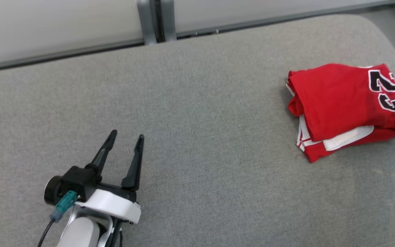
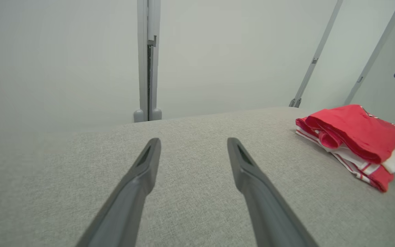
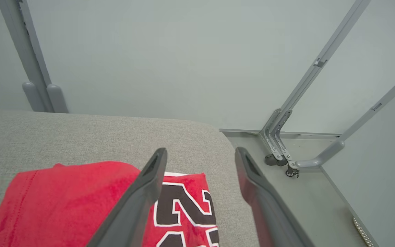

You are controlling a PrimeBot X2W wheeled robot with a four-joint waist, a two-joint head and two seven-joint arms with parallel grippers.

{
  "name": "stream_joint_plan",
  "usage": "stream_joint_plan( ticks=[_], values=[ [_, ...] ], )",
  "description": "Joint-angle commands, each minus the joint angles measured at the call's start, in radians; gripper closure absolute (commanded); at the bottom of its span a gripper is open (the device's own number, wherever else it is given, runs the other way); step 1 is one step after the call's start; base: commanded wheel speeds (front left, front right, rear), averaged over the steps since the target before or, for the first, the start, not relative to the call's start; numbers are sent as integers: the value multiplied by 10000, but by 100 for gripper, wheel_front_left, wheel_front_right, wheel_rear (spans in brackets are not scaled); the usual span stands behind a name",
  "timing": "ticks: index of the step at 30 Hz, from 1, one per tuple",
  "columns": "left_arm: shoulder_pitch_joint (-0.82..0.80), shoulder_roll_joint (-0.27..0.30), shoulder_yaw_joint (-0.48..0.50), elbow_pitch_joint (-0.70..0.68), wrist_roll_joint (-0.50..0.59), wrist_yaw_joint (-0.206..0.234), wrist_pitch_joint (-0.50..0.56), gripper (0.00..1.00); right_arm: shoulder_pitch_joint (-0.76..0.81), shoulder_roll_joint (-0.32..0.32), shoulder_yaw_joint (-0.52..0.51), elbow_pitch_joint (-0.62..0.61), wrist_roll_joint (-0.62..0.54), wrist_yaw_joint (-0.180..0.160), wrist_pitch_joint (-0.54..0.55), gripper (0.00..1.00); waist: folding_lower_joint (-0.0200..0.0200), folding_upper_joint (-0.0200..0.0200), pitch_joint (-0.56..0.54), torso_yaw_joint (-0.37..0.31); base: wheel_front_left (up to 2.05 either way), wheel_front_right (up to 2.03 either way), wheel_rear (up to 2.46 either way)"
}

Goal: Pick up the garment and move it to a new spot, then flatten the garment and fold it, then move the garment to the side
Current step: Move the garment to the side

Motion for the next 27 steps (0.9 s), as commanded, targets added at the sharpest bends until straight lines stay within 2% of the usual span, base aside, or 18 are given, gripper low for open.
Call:
stream_joint_plan(
  ticks=[1,4,8,12,22,23,27],
  values=[
    [298,60,258,-73,-156,164,-90,0,179,-54,-51,-247,-233,-2,-162,0,0,0,-811,62,0,0,0],
    [496,126,501,-172,-254,294,-112,0,414,17,-201,-646,-344,-2,-200,0,0,0,-1130,135,0,0,0],
    [911,229,981,-576,-374,571,-143,0,1346,95,-851,-2251,-420,-2,-194,0,0,0,-1674,343,0,0,0],
    [1502,303,1372,-1033,-751,534,-152,0,2766,301,-1393,-3871,-493,-2,-196,0,0,0,-2193,565,0,0,0],
    [2546,452,1667,-1504,-788,1018,-67,0,6729,953,-2931,-7650,-912,-2,-72,0,0,0,-2734,1273,0,0,0],
    [2658,446,1753,-1436,-722,1193,-83,0,7520,1268,-3295,-8440,-920,-2,-48,0,0,0,-2777,1404,0,0,0],
    [2814,384,1830,-1250,-675,1261,-131,0,8852,1714,-3740,-9651,-900,-2,5,0,0,0,-2815,1598,0,0,0]
  ],
)
